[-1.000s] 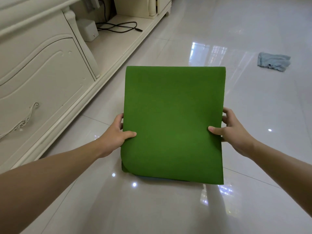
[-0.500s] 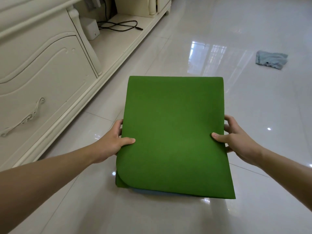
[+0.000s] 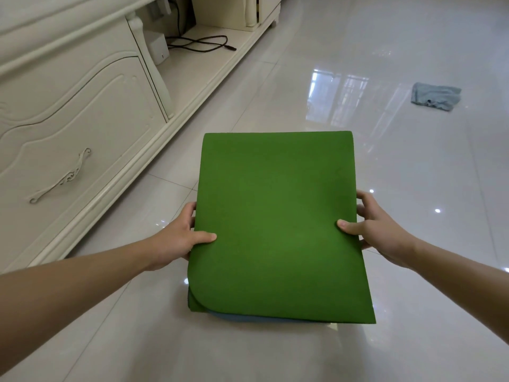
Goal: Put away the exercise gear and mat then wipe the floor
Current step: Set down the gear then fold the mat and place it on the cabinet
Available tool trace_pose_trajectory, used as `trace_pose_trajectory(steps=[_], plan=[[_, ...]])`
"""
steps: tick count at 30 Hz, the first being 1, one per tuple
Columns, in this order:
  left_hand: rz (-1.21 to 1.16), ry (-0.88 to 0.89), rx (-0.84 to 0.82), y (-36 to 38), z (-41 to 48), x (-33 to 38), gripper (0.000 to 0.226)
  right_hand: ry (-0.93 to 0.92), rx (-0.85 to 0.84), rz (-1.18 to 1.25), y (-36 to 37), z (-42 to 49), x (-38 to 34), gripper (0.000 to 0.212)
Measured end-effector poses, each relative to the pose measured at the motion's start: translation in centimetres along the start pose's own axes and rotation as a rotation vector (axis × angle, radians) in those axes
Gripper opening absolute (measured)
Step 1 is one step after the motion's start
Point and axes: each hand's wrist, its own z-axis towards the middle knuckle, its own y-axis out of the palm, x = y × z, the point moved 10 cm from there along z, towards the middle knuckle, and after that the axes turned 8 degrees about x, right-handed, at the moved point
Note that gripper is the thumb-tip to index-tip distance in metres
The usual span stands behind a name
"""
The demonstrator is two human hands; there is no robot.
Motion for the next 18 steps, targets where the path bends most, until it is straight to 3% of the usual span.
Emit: trace_pose_trajectory(steps=[18], plan=[[0.011,0.000,0.060,0.2,5.1,-1.9,0.057,0.009,0.057,-0.061,0.5,5.1,2.6,0.057]])
